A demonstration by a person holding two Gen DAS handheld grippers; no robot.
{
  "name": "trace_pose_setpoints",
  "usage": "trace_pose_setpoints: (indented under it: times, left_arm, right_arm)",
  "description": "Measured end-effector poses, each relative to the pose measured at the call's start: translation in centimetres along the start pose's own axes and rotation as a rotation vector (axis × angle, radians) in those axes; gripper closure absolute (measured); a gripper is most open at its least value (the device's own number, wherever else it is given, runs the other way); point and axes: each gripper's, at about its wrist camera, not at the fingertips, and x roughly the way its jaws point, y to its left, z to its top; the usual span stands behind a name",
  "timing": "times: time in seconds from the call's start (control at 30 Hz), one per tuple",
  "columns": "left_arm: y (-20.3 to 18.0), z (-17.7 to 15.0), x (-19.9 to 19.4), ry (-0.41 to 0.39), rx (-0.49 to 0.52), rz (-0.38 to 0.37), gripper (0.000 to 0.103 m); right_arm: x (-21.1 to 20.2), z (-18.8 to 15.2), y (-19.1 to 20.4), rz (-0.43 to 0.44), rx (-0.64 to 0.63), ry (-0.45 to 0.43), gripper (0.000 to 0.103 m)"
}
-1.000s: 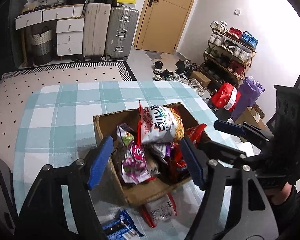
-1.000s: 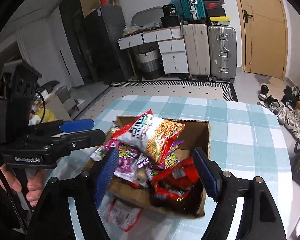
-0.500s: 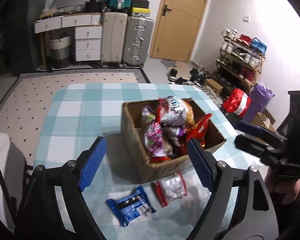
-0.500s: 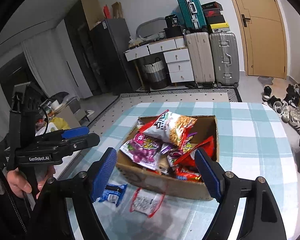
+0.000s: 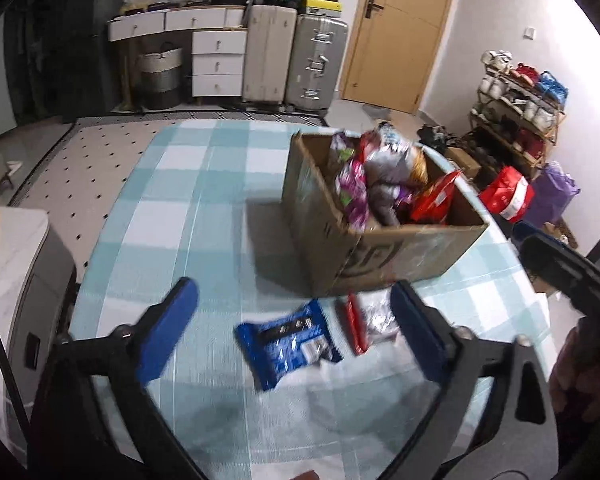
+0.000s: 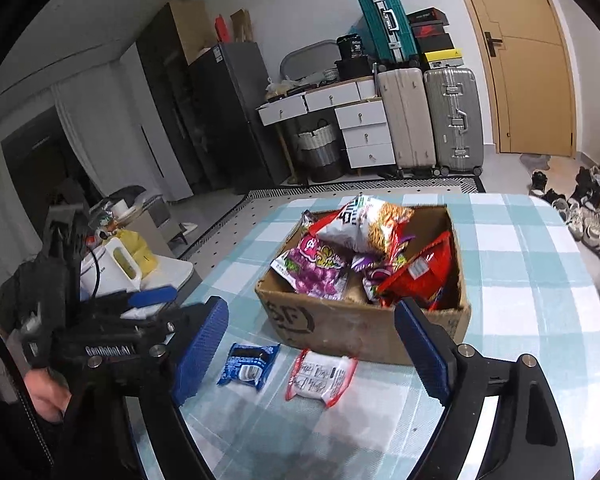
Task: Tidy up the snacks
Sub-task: 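Open both grippers and withdraw them from the box toward the table, then grasp the blue Oreo pack with the left gripper while the right gripper grasps the white-red pack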
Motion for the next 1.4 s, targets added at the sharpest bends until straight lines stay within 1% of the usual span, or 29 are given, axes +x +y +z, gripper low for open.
trace_pose_setpoints:
  times: [0.1,0.27,0.43,0.57,0.77,0.9,1.1,1.3,1.37,1.4]
  left_arm:
    - [0.0,-1.8,0.1,0.000,-0.017,0.016,0.002]
    - [0.8,-3.6,1.1,0.009,-0.058,0.050,0.001]
    - [1.1,-4.6,2.4,0.041,-0.058,0.053,0.001]
    - [1.2,-4.9,3.0,0.042,-0.055,0.064,0.001]
    - [2.3,-5.4,4.0,0.059,-0.090,0.069,0.001]
    - [3.3,-5.8,5.1,0.078,-0.110,0.097,0.001]
    - [4.4,-6.0,6.0,0.090,-0.126,0.094,0.001]
    - [4.8,-6.5,6.3,0.103,-0.142,0.075,0.001]
    - [5.0,-6.6,6.5,0.109,-0.145,0.071,0.001]
    - [5.1,-6.7,6.6,0.112,-0.148,0.070,0.001]
  right_arm:
    - [0.2,-1.1,0.2,0.013,0.018,-0.003,0.015]
    - [0.7,-2.8,1.0,0.006,-0.002,0.016,0.013]
    - [2.0,-4.4,1.2,0.002,0.001,0.064,0.013]
    - [3.4,-5.2,1.0,-0.009,0.005,0.096,0.013]
    - [5.7,-6.0,0.5,-0.023,0.013,0.150,0.013]
    - [7.3,-6.6,0.4,-0.027,0.016,0.181,0.013]
    - [9.2,-7.3,0.0,-0.027,0.027,0.225,0.013]
    - [11.2,-7.8,0.0,-0.040,0.020,0.258,0.013]
    - [11.8,-7.9,0.1,-0.047,0.011,0.266,0.015]
    - [12.2,-7.9,0.1,-0.054,0.007,0.271,0.018]
